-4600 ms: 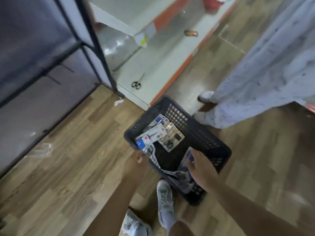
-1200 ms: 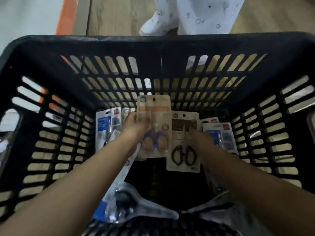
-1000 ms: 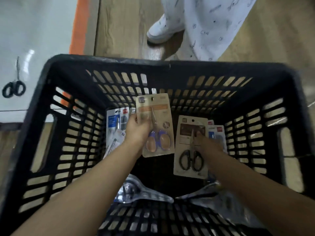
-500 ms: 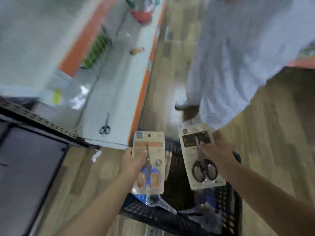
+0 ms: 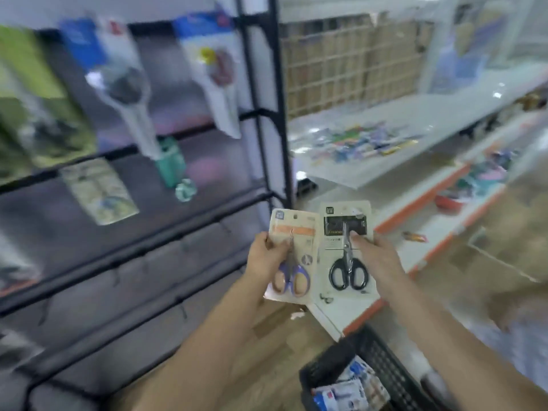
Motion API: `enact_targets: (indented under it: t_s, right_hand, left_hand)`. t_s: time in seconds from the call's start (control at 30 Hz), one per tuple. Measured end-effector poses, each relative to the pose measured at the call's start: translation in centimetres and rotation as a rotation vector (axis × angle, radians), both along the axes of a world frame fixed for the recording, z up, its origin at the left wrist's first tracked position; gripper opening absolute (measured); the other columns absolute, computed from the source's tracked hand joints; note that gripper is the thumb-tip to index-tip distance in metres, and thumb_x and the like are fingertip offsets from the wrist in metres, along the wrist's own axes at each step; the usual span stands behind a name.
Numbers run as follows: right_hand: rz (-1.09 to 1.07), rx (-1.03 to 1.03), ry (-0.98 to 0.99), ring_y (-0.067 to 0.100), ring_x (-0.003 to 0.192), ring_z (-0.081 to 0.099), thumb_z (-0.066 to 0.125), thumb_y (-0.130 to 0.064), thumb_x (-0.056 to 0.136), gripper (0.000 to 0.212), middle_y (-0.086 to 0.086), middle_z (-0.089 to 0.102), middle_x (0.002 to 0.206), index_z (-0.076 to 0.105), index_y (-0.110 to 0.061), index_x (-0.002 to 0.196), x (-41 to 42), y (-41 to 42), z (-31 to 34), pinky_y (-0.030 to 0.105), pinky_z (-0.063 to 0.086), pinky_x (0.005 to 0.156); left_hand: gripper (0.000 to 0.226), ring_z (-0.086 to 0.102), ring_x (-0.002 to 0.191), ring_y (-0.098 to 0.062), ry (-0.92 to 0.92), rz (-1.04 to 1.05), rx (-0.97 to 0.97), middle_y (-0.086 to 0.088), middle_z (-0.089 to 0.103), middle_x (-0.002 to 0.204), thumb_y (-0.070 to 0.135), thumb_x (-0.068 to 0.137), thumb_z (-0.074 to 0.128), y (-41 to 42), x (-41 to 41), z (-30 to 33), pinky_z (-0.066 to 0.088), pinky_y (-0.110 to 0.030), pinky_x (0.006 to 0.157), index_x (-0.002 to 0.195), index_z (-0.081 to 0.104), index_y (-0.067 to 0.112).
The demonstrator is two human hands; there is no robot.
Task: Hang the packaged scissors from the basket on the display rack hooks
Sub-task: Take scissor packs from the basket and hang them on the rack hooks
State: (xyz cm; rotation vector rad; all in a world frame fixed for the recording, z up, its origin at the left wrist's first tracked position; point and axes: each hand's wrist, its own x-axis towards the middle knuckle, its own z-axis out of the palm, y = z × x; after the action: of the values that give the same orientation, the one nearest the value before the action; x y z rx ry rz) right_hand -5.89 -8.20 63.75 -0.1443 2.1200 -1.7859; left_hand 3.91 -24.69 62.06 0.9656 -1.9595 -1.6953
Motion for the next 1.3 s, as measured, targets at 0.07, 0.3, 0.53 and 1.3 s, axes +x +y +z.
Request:
enact_targets:
  t_s: [0.07, 0.3, 0.53, 1.3]
  right_hand:
    - [0.082, -0.018, 0.032, 0.022, 0.088, 0.06, 0.056, -0.022, 0.094, 0.014, 0.003, 0.062, 0.085, 0.056, -0.011, 0.084, 3.2, -3.2, 1.2, 0.03, 0.043, 0.075]
    - [0.367, 0.1, 0.048, 0.024, 0.102, 0.055, 0.056, -0.027, 0.093, 0.031, 0.01, 0.061, 0.112, 0.056, -0.006, 0.116, 15.6, -12.0, -2.7, 0.027, 0.038, 0.08]
    - [0.553, 0.324, -0.176, 0.03, 0.119, 0.052, 0.059, -0.039, 0.089, 0.053, 0.013, 0.054, 0.131, 0.05, -0.005, 0.129, 28.5, -16.4, -12.2, 0.037, 0.041, 0.095]
    - [1.007, 0.245, 0.094, 0.022, 0.09, 0.056, 0.053, -0.022, 0.094, 0.014, 0.005, 0.061, 0.097, 0.054, -0.009, 0.099, 44.8, -36.7, -11.0, 0.029, 0.04, 0.076]
  left_hand:
    - [0.032, 0.06, 0.081, -0.023, 0.032, 0.121, 0.052, -0.008, 0.063, 0.088, 0.028, 0.078, 0.069, -2.1, 4.6, 0.8, 0.052, -0.038, 0.073, 0.093, 0.054, 0.005]
    - [0.015, 0.06, 0.076, -0.016, 0.053, 0.539, 0.151, -0.006, 0.062, 0.09, 0.019, 0.09, 0.062, -8.7, 22.4, -2.0, 0.05, -0.029, 0.064, 0.094, 0.051, 0.009]
    - [0.023, 0.053, 0.068, -0.017, -0.018, 0.789, 0.198, -0.006, 0.055, 0.078, 0.014, 0.087, 0.065, -10.4, 38.7, -7.0, 0.044, -0.035, 0.067, 0.076, 0.045, 0.015]
    - [0.012, 0.063, 0.083, -0.016, 0.076, 1.123, 0.181, -0.007, 0.062, 0.097, 0.015, 0.09, 0.058, -17.7, 55.2, -8.3, 0.054, -0.032, 0.071, 0.099, 0.05, 0.011]
